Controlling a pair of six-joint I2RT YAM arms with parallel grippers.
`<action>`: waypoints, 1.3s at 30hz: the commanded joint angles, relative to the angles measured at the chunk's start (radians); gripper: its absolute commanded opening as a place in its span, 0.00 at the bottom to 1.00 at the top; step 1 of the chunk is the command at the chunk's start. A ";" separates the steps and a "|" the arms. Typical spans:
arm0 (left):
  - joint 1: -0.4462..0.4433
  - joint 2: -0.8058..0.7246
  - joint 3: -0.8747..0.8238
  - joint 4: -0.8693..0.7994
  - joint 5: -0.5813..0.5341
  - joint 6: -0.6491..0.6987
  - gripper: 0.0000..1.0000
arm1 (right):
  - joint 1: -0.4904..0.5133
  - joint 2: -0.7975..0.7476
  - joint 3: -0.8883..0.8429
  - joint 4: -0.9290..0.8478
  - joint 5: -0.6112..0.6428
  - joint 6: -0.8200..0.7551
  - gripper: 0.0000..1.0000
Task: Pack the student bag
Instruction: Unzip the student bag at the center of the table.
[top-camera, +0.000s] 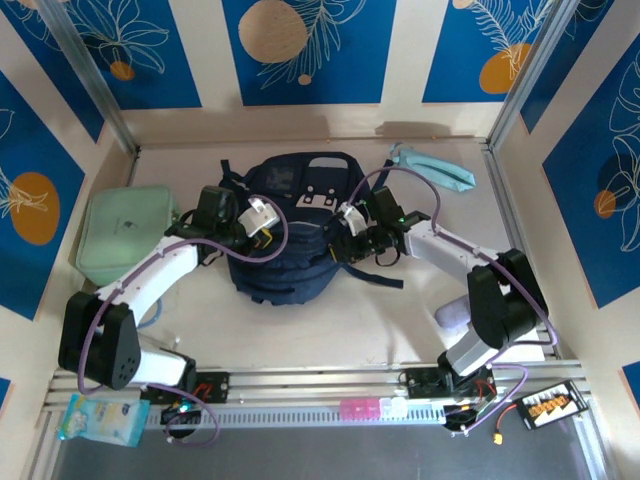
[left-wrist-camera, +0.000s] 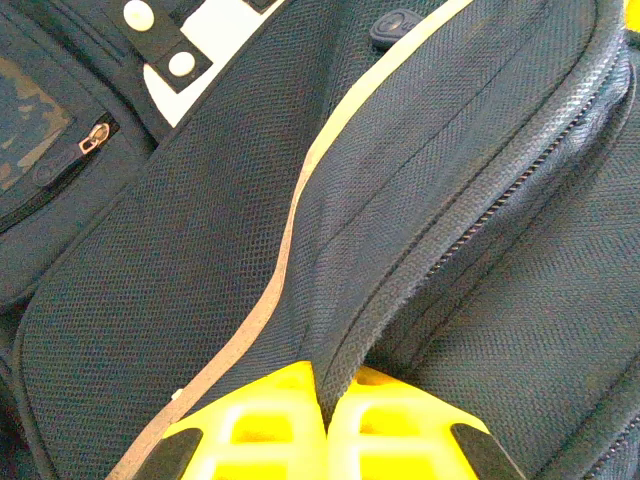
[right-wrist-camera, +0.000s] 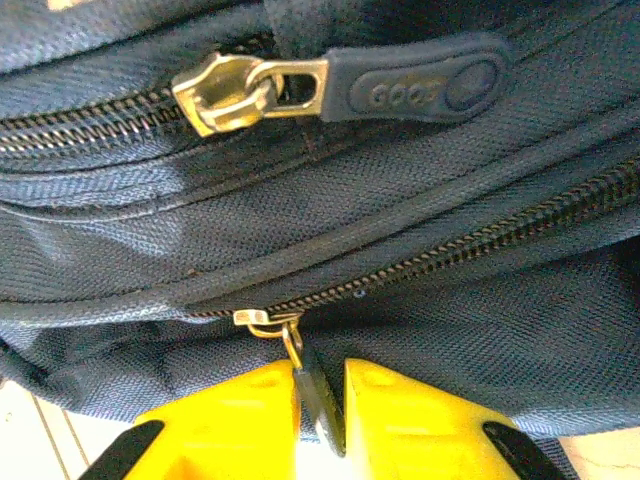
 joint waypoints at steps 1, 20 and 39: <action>0.010 -0.009 0.039 0.065 0.030 -0.041 0.00 | 0.010 0.004 0.029 -0.007 0.018 0.004 0.13; -0.001 0.020 0.023 0.191 0.045 -0.205 0.00 | 0.251 -0.092 -0.042 0.097 0.030 0.120 0.05; -0.005 -0.060 -0.054 0.303 0.088 -0.141 0.00 | -0.064 -0.323 -0.260 0.397 -0.090 0.948 0.70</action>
